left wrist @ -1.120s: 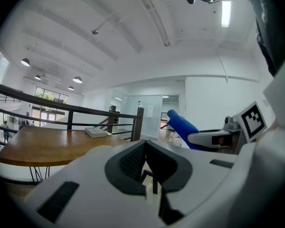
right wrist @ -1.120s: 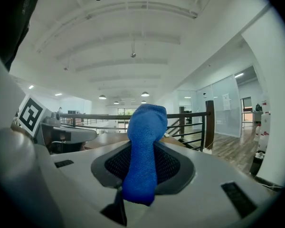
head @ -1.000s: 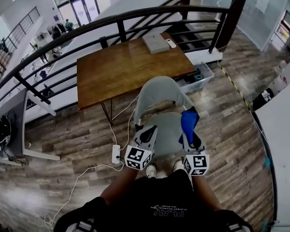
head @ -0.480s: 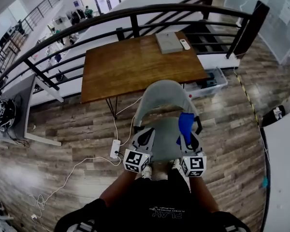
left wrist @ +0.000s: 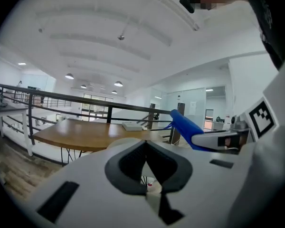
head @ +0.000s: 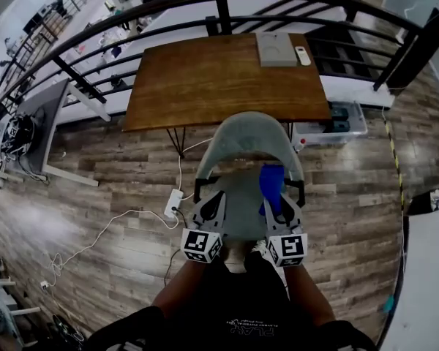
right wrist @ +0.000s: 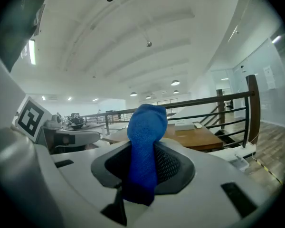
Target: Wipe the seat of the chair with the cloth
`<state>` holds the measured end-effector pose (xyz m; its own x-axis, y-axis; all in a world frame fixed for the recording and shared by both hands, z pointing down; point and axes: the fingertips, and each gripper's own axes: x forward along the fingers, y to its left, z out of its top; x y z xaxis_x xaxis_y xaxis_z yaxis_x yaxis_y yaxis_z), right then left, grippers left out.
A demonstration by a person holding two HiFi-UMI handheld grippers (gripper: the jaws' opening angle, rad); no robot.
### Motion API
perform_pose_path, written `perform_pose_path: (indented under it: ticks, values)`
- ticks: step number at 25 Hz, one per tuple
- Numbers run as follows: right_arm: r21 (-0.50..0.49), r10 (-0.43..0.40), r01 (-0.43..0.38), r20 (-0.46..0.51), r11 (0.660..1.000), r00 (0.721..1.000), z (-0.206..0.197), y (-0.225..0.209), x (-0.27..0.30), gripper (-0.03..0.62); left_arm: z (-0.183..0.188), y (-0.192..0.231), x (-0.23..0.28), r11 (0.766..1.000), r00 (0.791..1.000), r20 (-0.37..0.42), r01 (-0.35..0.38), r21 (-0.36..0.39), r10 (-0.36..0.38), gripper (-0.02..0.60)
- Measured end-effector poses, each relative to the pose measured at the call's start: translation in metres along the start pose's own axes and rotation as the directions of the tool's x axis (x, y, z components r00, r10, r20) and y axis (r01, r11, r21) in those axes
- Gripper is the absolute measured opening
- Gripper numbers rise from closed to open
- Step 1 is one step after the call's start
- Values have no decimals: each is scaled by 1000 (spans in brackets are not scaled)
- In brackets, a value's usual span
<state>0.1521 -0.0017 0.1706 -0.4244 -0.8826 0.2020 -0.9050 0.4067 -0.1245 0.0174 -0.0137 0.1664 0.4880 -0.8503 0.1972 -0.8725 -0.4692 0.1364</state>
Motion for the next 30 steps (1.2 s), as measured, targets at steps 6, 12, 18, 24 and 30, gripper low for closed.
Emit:
perform_pose_path:
  ticks: [6,12,18,24,30]
  values:
    - [31,72,-70,-50,997,996,-35,0,27,121,-34,7,10,997,996,-48,-70,-19,69,2]
    - [28,112,-110,-86,994,990,-70,8,62,121,-63,35,31,994,993,-59,-107,-38,105,2]
    - [29,125,-123,-118,992,985,-119,14,100,121,-100,57,60,991,993,-45,-114,-64,112,2]
    - [11,145,-145,-137,989,980,-174,16,145,121,-160,80,84,991,992,-61,-111,-76,106,2]
    - [-7,146,-151,-204,989,968,-235,21,176,121,-228,101,88,987,986,-115,-133,-95,122,2]
